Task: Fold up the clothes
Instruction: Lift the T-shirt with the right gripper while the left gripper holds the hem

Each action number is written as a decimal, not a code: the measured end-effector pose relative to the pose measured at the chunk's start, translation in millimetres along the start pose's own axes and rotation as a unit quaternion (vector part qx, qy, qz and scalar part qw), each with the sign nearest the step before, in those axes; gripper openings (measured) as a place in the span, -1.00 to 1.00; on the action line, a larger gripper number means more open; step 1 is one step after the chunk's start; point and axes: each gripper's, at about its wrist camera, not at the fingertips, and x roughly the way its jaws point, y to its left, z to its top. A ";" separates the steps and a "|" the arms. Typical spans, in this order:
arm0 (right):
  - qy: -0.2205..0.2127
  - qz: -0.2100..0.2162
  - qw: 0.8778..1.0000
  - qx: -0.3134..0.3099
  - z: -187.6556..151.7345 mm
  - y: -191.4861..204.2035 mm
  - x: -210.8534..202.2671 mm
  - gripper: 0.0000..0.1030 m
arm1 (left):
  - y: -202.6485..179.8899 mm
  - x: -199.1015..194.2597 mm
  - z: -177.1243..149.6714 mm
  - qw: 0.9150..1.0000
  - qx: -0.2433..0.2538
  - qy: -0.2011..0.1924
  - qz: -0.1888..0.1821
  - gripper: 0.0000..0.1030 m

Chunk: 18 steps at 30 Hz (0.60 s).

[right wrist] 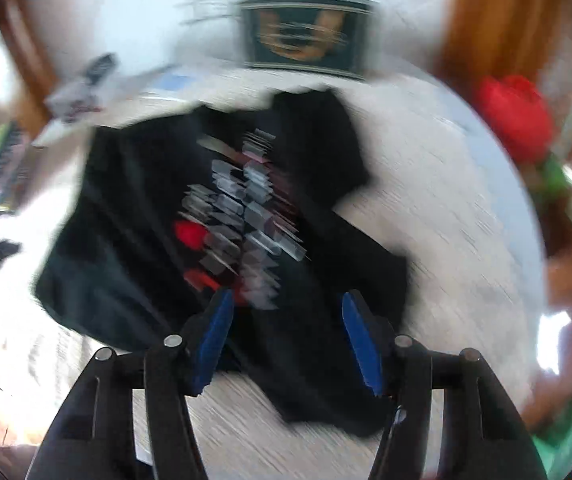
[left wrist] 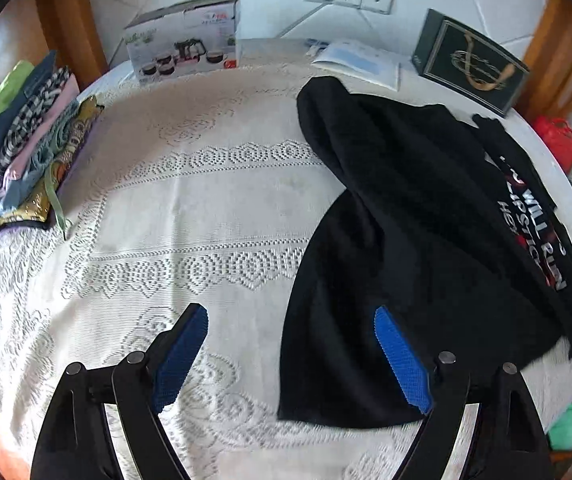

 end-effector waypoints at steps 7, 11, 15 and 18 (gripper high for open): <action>0.017 0.104 0.986 -0.133 113.6 118.1 74.2 0.10 | 5.2 23.9 16.4 0.998 -0.060 0.006 0.005 0.68; 0.038 0.123 0.972 -0.198 159.2 188.5 118.7 0.10 | 13.6 37.1 10.3 0.995 -0.097 0.018 0.003 0.67; 0.049 0.143 0.963 -0.223 205.6 251.1 157.1 0.10 | 16.2 55.7 8.7 0.995 -0.097 0.033 0.005 0.66; 0.068 0.143 0.959 -0.235 231.9 290.8 194.6 0.10 | 13.9 69.7 4.6 0.994 -0.098 0.054 -0.001 0.65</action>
